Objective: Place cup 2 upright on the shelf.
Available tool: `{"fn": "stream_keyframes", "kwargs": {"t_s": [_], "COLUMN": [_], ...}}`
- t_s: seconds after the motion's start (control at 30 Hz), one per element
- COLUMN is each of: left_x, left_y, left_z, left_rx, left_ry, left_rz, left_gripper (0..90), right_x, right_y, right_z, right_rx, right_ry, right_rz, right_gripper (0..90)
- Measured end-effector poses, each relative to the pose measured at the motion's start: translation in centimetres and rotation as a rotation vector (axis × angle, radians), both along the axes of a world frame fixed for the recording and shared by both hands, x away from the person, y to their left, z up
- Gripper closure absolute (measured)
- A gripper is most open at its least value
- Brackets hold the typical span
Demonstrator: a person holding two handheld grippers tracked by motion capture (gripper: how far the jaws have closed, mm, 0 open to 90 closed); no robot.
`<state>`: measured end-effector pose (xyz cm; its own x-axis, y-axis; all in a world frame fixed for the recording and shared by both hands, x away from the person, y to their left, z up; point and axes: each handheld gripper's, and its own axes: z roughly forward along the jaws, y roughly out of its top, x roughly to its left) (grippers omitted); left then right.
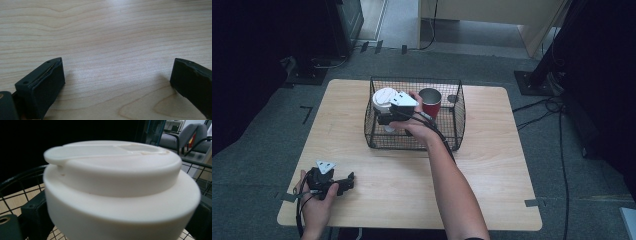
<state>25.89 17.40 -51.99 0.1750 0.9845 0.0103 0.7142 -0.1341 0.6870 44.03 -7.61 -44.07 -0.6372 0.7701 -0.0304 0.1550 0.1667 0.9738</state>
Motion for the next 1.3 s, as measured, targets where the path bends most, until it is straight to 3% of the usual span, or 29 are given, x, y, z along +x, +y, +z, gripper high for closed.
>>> {"fn": "stream_keyframes", "kwargs": {"t_s": [0.67, 1.3], "left_x": [0.0, 0.0], "left_y": [0.0, 0.0], "left_z": [0.0, 0.0], "left_rx": [-0.001, 0.001], "left_ry": [-0.001, 0.0], "left_rz": [-0.001, -0.002], "left_gripper": [0.2, 0.2], "right_x": [-1.0, -4.0], "right_y": [-1.6, -4.2], "right_z": [2.5, 4.8], "right_rx": [0.022, 0.034], "right_ry": [-0.054, -0.116], "right_rz": [0.041, 0.055], "right_gripper": [0.0, 0.0]}}
